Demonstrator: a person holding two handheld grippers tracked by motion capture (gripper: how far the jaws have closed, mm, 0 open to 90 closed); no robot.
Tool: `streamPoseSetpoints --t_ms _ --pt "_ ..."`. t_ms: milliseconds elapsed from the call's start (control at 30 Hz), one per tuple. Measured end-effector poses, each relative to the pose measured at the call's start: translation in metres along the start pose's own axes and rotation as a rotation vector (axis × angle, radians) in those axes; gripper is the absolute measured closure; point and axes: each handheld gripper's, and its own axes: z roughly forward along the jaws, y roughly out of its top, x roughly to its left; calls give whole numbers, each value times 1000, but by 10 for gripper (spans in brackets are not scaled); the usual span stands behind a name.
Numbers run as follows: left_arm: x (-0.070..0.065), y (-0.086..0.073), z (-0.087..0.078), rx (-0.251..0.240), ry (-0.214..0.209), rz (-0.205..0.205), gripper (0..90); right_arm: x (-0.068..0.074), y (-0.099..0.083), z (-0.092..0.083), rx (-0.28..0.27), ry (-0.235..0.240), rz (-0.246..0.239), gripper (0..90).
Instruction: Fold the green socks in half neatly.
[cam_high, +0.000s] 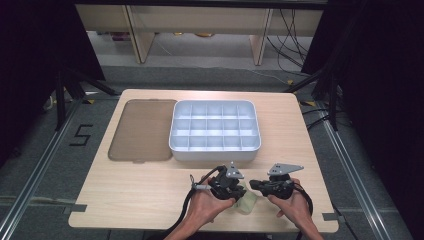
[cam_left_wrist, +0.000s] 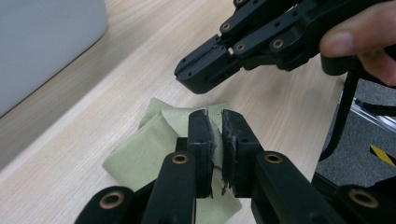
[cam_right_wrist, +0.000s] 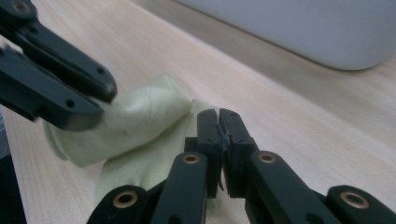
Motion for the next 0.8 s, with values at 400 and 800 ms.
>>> streamPoseSetpoints --t_ms 400,800 --pt "-6 3 24 1 -18 -10 813 -8 -2 -4 -3 -23 1 872" --pt "-6 6 3 -132 -43 -50 635 -17 -3 -17 -29 -66 2 867"
